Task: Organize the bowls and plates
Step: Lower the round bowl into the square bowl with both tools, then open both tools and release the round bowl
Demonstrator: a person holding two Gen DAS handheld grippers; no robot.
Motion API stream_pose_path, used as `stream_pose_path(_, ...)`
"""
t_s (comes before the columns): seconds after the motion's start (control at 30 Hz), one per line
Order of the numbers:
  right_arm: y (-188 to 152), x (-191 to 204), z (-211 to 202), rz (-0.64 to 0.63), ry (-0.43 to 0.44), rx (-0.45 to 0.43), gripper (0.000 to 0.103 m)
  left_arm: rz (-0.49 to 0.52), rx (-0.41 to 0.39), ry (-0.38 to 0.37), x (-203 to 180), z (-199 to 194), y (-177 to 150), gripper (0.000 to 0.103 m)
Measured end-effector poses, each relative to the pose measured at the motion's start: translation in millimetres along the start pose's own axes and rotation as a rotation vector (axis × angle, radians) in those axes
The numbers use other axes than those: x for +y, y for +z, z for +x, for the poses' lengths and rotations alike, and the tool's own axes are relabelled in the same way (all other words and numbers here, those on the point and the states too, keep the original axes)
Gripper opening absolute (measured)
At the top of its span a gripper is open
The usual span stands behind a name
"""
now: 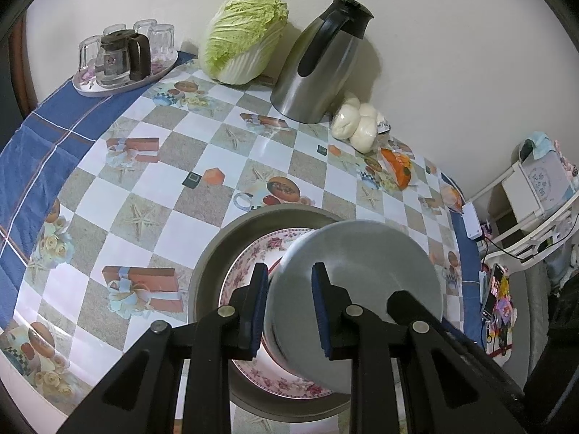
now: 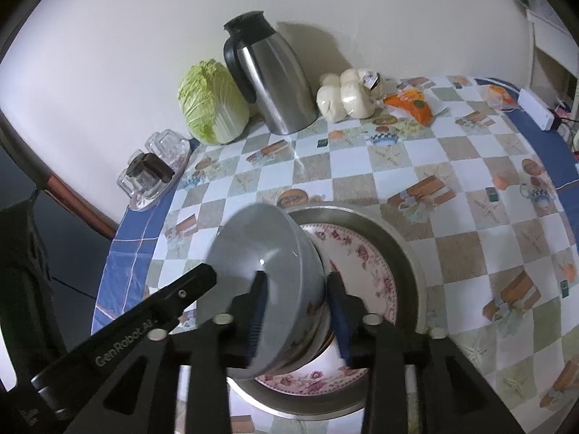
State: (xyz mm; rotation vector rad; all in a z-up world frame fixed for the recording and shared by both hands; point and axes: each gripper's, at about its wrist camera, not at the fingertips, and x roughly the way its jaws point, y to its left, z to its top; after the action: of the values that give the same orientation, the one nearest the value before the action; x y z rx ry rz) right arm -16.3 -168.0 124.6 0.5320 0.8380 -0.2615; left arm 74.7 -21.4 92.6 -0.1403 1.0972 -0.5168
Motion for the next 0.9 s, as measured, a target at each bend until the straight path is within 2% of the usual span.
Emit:
stream_pose_path(0.23,2,-5,-3,0.012,0.007,-0.011,0.044,-0.013,0.002,-0.004,1,-1,0,0.024)
stream_pose_path(0.47,2,-30,7,0.078,-0.015,0.012,0.046,-0.036,-0.001,-0.009,5,-5,2,0.028)
stream_pose_path(0.73,-2,-41,22,0.108,-0.003,0.053,0.047,-0.043,-0.022,-0.014,7,-15,3,0.039)
stream_pose_path(0.9,-4,-39,21,0.093,-0.005,0.054,0.047,-0.052,-0.031,-0.016,9,-20,-1,0.057)
